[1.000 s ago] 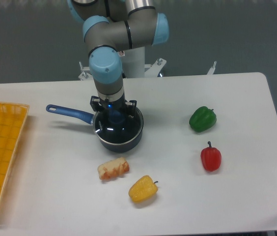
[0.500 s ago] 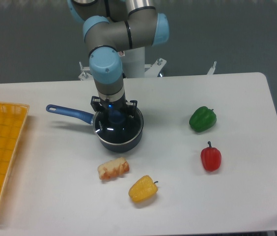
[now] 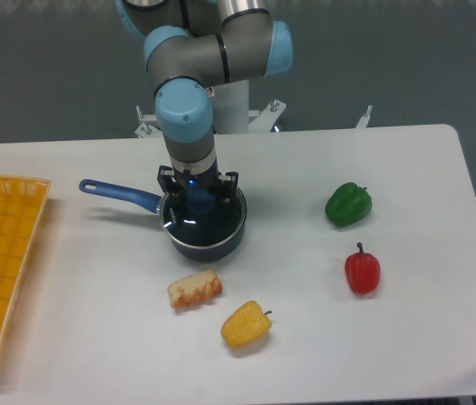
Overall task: Open the lid
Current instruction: 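Close the gripper on the blue lid knob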
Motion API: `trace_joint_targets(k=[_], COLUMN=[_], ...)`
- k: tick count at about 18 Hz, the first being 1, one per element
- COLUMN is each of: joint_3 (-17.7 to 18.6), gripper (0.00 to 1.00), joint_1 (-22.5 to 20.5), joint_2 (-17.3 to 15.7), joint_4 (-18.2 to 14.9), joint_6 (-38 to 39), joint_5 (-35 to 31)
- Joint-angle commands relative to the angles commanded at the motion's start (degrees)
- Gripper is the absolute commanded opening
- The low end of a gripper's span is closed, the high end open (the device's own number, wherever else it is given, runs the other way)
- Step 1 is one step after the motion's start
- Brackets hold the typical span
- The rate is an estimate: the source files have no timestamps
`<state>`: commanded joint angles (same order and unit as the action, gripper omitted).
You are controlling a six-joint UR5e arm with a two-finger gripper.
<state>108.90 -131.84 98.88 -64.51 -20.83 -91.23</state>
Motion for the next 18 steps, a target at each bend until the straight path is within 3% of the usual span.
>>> trace_joint_targets(k=[8, 10, 18], joint_3=[0.6, 0.6, 0.4], gripper=[0.79, 0.73, 0.65], joint_1=[0.0, 0.0, 0.0], joint_2=[0.0, 0.0, 0.0], joint_4=[0.1, 0.1, 0.0], joint_6=[-0.4, -0.4, -0.6], joint_5=[-0.1, -0.1, -0.1])
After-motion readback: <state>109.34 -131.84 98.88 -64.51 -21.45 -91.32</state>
